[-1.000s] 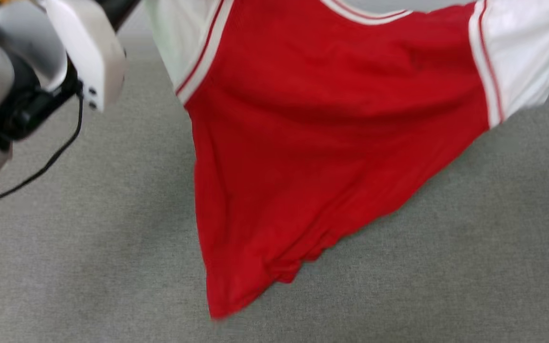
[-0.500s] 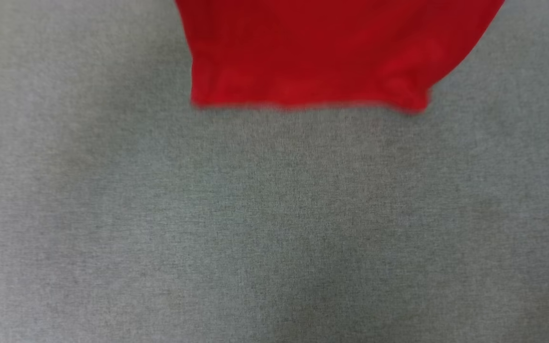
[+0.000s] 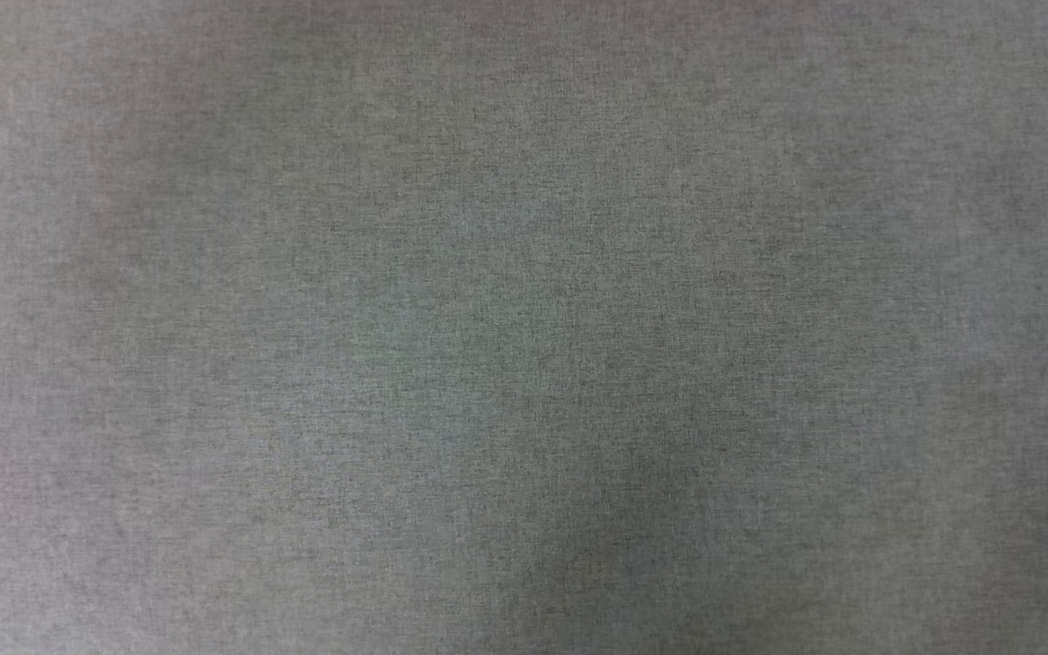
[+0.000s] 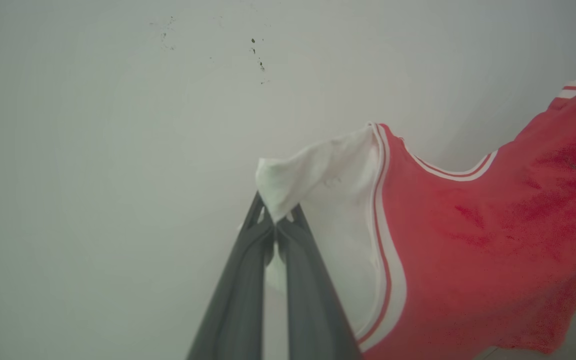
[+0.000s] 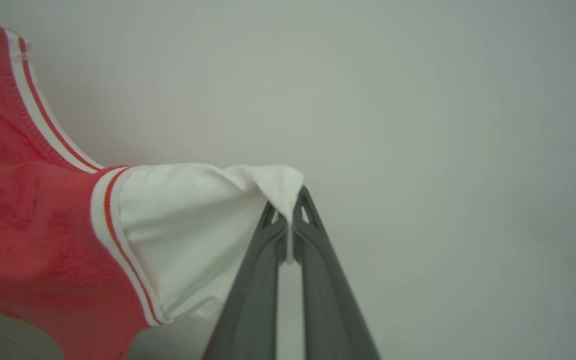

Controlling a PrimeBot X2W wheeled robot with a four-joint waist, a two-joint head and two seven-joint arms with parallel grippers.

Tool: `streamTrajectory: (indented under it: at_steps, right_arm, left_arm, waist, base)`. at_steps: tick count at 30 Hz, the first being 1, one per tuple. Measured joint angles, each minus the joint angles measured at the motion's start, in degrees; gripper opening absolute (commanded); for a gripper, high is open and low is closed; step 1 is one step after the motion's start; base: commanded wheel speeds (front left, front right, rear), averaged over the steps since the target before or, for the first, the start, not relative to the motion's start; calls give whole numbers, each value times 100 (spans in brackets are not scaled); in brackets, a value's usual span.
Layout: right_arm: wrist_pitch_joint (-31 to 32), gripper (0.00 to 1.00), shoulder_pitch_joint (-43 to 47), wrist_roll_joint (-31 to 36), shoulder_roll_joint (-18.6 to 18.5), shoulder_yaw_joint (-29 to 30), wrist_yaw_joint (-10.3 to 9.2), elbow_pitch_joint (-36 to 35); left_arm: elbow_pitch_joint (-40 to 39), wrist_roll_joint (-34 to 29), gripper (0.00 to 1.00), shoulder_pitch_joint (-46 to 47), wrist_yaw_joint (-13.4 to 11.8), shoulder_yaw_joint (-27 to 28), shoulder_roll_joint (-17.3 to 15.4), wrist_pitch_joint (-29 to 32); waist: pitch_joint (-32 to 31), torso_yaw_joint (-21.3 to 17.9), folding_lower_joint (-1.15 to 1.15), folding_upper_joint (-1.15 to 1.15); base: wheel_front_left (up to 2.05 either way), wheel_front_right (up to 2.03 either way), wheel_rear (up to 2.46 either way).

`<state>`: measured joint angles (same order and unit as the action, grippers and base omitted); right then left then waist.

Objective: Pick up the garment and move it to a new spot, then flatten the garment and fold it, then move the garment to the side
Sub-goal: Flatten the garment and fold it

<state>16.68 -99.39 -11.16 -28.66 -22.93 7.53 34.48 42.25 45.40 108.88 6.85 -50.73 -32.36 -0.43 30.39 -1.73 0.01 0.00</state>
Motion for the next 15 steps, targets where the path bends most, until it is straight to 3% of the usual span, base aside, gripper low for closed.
streamTrajectory:
  at_steps: [9,15]
  right_arm:
    - [-703,0,1038,-272,368,-447,0,755]
    - [-1147,0,2082,-655,604,-870,0,1144]
  left_arm:
    - [221,344,0,-1114,52,-481,48,-487]
    - [-41,821,0,-2314,54,-784,-209,-804]
  waist:
    - [-94,28,0,0]
    - [-397,-2,0,0]
  base:
    - [0,0,0]
    - [0,0,0]
